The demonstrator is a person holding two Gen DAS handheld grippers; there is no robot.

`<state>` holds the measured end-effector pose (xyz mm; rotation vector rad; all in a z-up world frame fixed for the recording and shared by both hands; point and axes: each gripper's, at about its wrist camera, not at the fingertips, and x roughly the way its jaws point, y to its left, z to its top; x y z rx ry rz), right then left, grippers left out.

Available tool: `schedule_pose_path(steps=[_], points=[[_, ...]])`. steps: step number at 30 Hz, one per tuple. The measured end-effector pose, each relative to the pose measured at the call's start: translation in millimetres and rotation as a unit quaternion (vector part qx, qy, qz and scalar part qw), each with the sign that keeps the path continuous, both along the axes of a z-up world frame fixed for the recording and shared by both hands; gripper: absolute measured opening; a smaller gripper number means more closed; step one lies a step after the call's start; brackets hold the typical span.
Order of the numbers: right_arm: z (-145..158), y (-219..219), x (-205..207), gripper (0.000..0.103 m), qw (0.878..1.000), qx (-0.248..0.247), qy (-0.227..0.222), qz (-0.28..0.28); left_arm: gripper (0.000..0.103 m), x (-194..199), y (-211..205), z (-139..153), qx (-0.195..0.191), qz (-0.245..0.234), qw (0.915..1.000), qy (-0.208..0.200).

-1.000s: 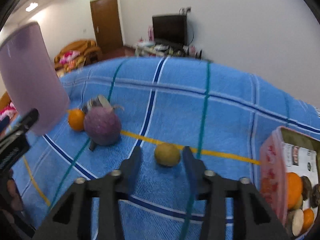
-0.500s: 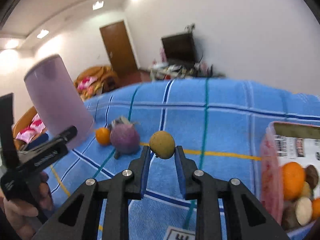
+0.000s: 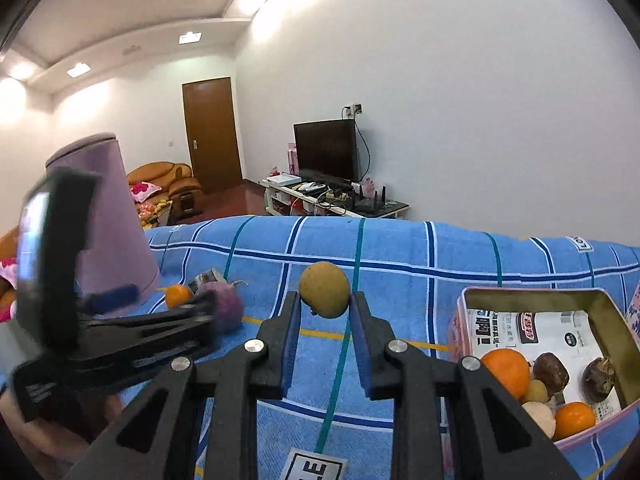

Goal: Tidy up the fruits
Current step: 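Grasp the purple turnip with the left tool while the right tool holds the yellow fruit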

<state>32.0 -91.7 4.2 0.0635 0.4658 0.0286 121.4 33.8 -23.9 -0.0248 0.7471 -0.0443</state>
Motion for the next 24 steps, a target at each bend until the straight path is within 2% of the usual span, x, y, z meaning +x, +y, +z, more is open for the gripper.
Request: schedule_pose_path(steps=[2,4,5,6,8,10,17,24], points=[[0,-3,1,0.027,1.000,0.003,0.002,0.000,0.079,8,-10,-7,0.011,0.006,0.9998,0.017],[0,-3,3,0.027,1.000,0.009,0.005,0.001,0.073,17,-15,-17,0.007,0.010,0.9990,0.042],[-1,-4,3,0.027,1.000,0.011,0.006,0.002,0.069,23,-16,-23,0.000,0.008,0.9980,0.063],[-1,-4,4,0.027,1.000,0.010,0.007,0.002,0.060,27,-15,-27,-0.008,0.011,0.9969,0.077],[-1,-5,5,0.027,1.000,0.012,0.010,0.004,0.059,29,-15,-25,-0.010,0.017,0.9971,0.073],[-2,-6,6,0.027,1.000,0.016,0.015,0.006,0.053,30,-14,-25,-0.014,0.018,0.9969,0.075],[-1,-5,9,0.027,1.000,0.015,0.015,0.005,0.053,18,-5,-21,-0.047,0.009,0.9968,0.064],[-1,-3,5,0.027,1.000,0.009,-0.003,0.006,0.053,-21,3,-4,-0.029,0.015,0.9994,0.012]])
